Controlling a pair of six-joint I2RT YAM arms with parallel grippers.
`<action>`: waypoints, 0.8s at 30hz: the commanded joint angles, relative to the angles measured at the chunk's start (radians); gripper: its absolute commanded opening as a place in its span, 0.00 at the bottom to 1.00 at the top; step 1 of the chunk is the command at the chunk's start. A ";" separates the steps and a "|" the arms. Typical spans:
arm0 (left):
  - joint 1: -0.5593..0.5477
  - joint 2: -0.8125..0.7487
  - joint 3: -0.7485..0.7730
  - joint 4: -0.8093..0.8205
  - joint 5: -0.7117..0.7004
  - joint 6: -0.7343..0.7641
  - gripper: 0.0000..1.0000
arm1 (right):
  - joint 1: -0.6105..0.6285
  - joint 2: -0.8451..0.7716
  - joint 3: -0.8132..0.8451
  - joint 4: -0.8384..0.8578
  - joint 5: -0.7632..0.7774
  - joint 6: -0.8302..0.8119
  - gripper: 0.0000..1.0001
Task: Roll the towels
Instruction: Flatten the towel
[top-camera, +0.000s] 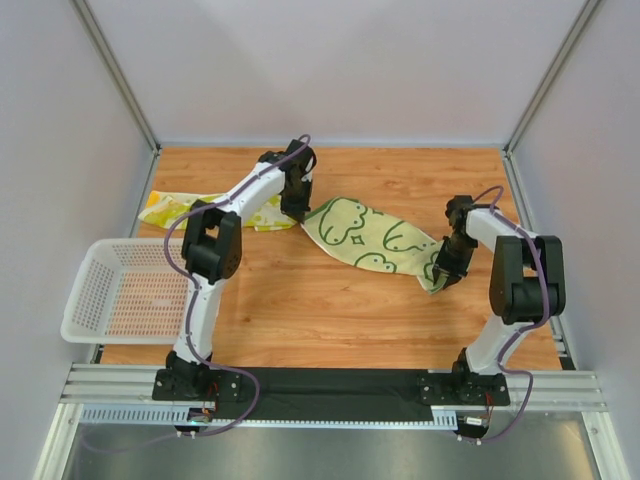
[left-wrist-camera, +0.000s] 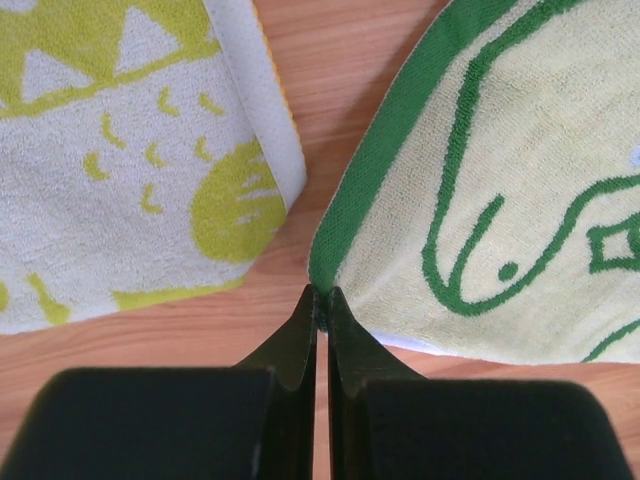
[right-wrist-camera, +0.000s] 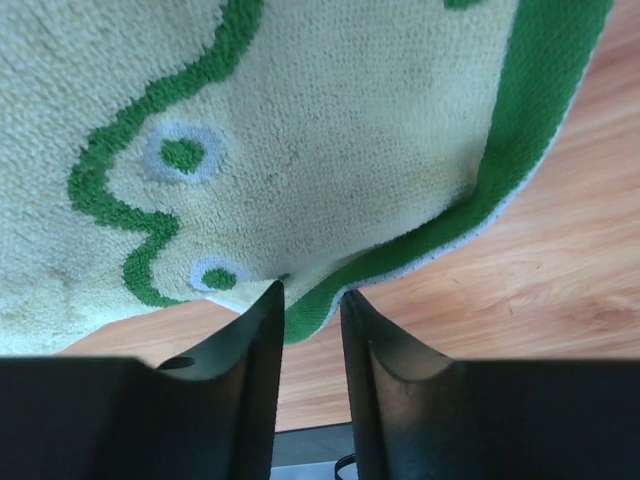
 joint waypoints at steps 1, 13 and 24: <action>-0.004 -0.074 -0.023 0.011 0.015 -0.016 0.00 | -0.002 0.030 0.034 0.021 0.026 -0.009 0.27; 0.091 -0.262 -0.057 -0.071 0.050 -0.059 0.00 | -0.051 -0.109 0.144 -0.086 -0.083 -0.017 0.00; 0.227 -0.344 0.114 -0.233 0.072 -0.092 0.00 | -0.074 0.007 0.598 -0.190 -0.489 0.054 0.00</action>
